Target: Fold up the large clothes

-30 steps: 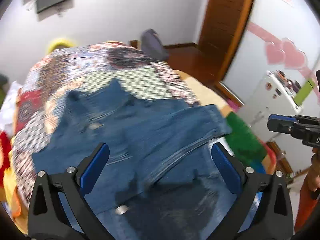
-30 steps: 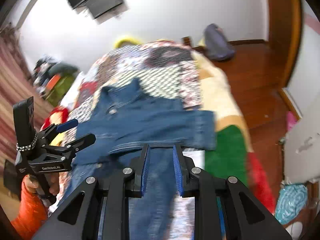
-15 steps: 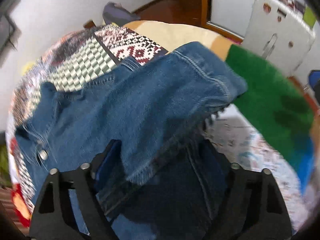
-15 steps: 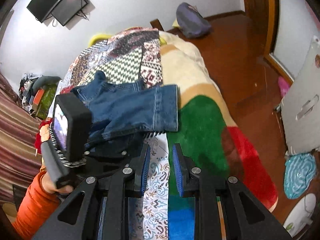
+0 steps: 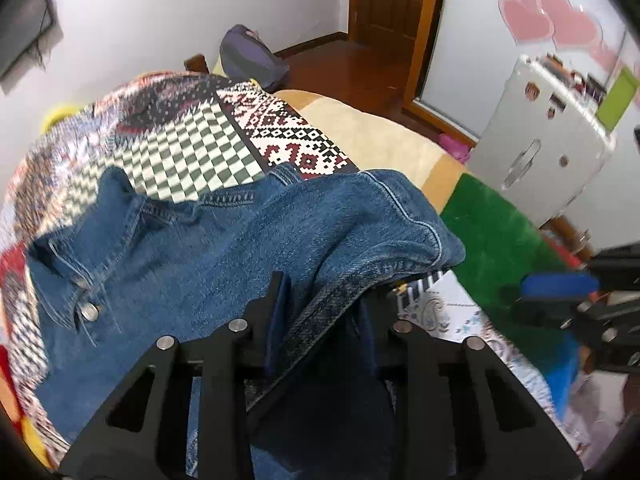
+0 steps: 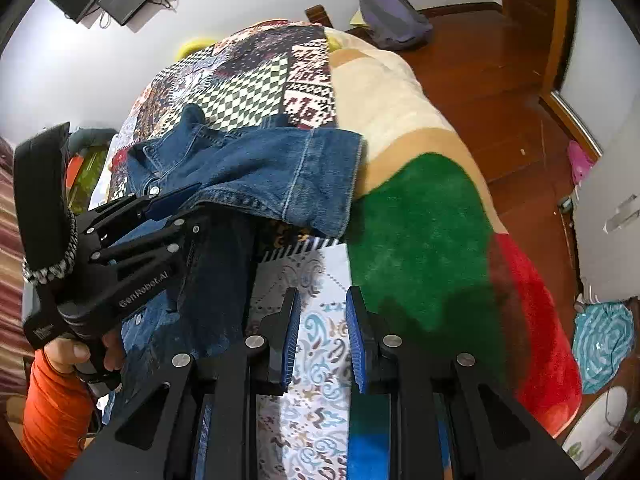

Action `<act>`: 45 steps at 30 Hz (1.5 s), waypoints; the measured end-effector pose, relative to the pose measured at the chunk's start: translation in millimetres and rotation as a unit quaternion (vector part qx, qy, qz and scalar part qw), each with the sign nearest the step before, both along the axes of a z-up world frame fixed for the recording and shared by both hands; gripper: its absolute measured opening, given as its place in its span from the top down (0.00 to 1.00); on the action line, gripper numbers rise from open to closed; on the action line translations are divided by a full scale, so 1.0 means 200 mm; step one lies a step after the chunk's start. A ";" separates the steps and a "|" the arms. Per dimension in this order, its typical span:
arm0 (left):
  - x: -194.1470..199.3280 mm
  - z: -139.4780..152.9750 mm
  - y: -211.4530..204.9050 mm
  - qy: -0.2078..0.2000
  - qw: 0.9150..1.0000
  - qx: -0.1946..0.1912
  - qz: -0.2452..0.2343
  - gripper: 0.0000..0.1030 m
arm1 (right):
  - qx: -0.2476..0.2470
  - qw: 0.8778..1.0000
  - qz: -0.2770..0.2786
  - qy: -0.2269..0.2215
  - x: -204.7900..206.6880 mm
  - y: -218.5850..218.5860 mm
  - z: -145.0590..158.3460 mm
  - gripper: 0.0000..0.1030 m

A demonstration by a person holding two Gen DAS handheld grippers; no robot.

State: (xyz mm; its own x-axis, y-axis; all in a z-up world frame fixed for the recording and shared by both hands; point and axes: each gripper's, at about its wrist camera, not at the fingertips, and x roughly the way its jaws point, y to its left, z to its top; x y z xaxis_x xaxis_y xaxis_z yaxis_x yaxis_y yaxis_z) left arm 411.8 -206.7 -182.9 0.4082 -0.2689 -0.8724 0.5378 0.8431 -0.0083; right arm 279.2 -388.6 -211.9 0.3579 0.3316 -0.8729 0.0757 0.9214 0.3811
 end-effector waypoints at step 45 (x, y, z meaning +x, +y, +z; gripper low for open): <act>-0.44 -0.24 1.55 0.031 0.966 -0.071 0.246 0.78 | -0.072 0.992 0.070 0.079 0.15 0.44 -0.29 0.81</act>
